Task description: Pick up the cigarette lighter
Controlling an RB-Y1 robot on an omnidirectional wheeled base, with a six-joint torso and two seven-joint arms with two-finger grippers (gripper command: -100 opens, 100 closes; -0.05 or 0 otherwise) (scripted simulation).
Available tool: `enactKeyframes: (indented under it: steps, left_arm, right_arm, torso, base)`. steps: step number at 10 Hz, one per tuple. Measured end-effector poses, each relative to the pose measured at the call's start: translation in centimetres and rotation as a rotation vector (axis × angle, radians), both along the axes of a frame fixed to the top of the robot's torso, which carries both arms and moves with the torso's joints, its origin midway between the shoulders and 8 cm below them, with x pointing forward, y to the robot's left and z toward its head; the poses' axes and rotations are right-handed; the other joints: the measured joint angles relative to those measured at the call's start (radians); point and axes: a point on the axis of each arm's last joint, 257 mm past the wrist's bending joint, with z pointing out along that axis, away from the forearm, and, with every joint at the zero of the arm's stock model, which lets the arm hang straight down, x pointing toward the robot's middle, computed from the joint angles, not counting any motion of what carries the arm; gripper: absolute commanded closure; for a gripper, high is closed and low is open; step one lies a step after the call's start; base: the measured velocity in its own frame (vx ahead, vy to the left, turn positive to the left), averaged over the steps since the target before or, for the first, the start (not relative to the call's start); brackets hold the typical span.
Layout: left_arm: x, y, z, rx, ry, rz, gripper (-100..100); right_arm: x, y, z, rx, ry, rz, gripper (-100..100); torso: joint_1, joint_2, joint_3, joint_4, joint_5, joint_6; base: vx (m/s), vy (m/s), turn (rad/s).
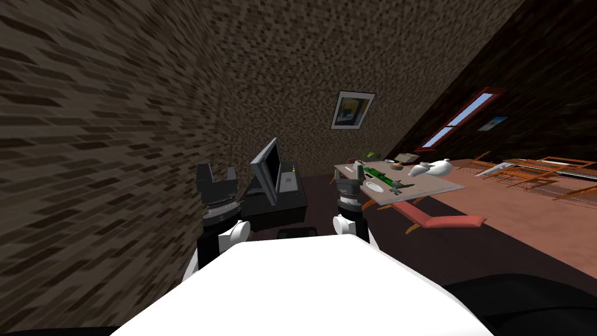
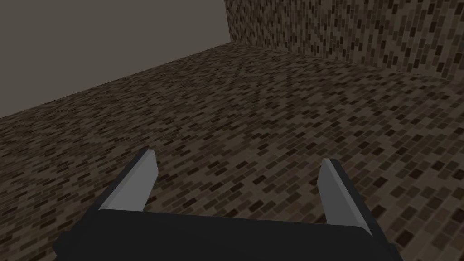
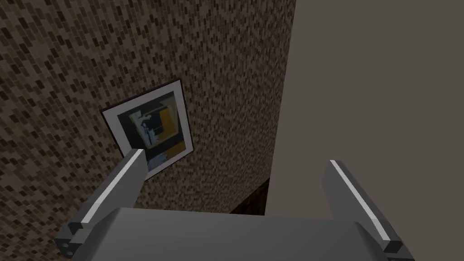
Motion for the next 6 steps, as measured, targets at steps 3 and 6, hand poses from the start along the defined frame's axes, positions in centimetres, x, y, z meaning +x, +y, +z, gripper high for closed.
enactKeyframes:
  steps: [3, 6]
  left_arm:
    - [0.0, 0.0, 0.0, 0.000, 0.000, 0.000, 0]
    - [0.0, 0.0, 0.0, 0.000, 0.000, 0.000, 0]
  right_arm:
    - [1.2, 0.9, -3.0, -0.042, 0.089, 0.028, -100]
    - [2.8, 1.4, -7.7, -0.090, 0.222, 0.054, -100]
  torso:
    - [-0.014, -0.004, -0.002, -0.001, -0.003, -0.001]
    - [-0.017, -0.006, -0.003, -0.001, -0.004, -0.001]
  base:
    - [0.052, -0.211, 0.341]
    - [0.053, -0.249, 0.447]
